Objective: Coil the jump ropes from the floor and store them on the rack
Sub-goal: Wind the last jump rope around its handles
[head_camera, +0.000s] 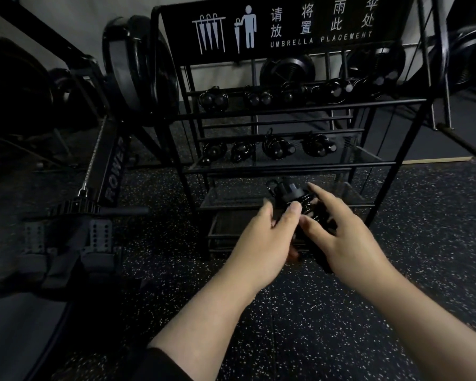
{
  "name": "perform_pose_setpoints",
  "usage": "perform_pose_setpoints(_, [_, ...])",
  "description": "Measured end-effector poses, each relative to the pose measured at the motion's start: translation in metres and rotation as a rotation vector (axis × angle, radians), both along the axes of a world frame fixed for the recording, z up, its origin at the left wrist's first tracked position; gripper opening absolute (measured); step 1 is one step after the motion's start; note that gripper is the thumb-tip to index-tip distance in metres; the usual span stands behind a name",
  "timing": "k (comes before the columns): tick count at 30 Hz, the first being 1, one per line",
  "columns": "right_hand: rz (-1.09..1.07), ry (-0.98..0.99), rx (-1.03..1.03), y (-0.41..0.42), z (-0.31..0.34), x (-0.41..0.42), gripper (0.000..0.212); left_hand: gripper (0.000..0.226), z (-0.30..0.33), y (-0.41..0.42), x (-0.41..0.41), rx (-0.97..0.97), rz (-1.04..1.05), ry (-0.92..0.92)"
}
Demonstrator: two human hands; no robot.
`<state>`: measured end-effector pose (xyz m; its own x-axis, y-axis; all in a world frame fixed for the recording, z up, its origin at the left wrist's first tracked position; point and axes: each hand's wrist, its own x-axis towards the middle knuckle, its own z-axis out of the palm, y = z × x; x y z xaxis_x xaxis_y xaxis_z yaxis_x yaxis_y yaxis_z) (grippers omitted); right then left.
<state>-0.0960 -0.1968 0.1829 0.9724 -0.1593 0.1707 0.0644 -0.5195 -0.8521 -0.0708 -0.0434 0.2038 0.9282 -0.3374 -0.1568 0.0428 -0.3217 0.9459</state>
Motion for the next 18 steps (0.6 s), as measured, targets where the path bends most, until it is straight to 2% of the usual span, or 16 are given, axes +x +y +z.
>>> perform_pose_setpoints(1, [-0.009,-0.004,0.040,-0.001,-0.001,0.000,0.062,0.084,0.000,0.000,-0.002,0.043,-0.032,-0.067])
perform_pose_setpoints(3, [-0.027,-0.008,0.140,-0.004,-0.001,0.001,0.057,0.087,0.002,0.000,-0.008,0.113,-0.131,-0.148])
perform_pose_setpoints(7, [0.007,-0.014,0.204,-0.009,0.003,-0.001,0.045,0.066,-0.003,0.002,-0.007,0.265,-0.232,-0.350])
perform_pose_setpoints(12, [0.067,0.042,0.275,-0.009,0.007,-0.005,0.036,0.051,-0.004,0.011,0.006,0.250,-0.182,-0.594])
perform_pose_setpoints(15, [0.094,0.063,0.332,-0.005,0.005,-0.005,0.037,0.059,-0.002,0.016,0.008,0.268,-0.237,-0.665])
perform_pose_setpoints(18, [0.081,0.069,0.400,-0.008,0.005,-0.005,0.046,0.067,0.002,0.016,0.005,0.338,-0.294,-0.686])
